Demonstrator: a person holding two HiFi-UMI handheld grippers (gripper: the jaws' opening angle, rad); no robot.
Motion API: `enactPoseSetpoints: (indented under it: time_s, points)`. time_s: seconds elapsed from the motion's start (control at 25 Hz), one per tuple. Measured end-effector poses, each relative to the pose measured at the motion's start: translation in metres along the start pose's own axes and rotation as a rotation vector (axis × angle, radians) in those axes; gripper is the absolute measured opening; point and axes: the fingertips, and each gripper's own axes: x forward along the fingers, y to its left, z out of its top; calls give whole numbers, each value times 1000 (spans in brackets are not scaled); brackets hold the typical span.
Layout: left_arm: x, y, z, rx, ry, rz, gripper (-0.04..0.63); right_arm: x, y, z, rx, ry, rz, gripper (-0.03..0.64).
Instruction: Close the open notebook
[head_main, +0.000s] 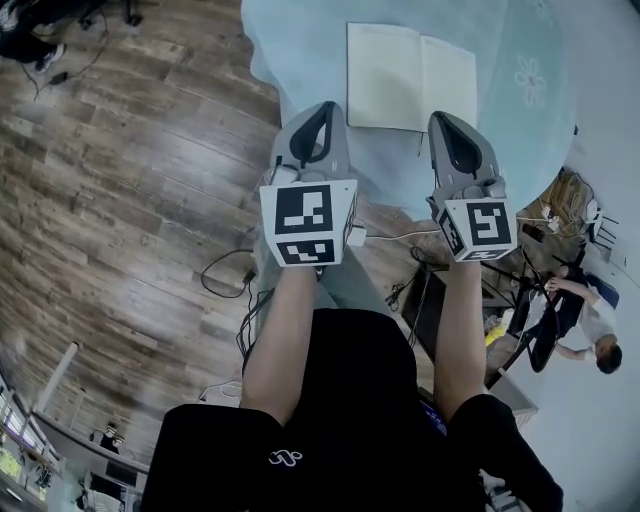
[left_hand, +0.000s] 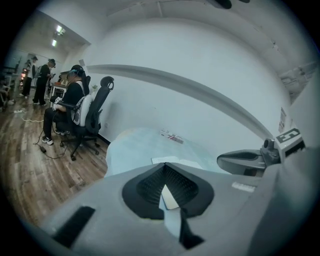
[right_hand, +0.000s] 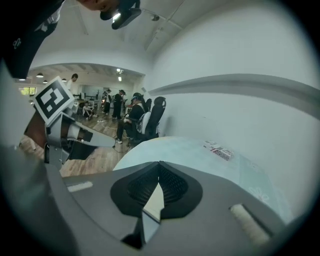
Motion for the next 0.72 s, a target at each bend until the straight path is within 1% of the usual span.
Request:
enactPoseSetpoints:
  time_s: [0.12, 0.16, 0.2, 0.36, 0.48, 0.56, 0.6, 0.72]
  points:
    - [1, -4, -20, -14, 16, 12, 3, 6, 7, -19, -108, 51, 53, 15]
    - [1, -6, -25, -17, 21, 16, 3, 8, 9, -26, -146, 67, 73, 26]
    - [0, -9, -30, -20, 24, 19, 3, 9, 11, -32, -184, 84, 90, 75]
    - [-4, -13, -46, -29, 34, 39, 3, 12, 17, -58, -348, 160, 143, 102]
    - [-8, -8, -57, -49, 39, 60, 3, 18, 25, -78, -538, 230, 192, 139]
    - [-10, -6, -64, -69, 45, 71, 3, 21, 29, -92, -673, 279, 207, 163]
    - [-11, -6, -67, -76, 47, 76, 3, 22, 30, -99, -727, 299, 208, 163]
    - [-13, -3, -73, -84, 48, 92, 3, 29, 30, -115, -839, 337, 204, 164]
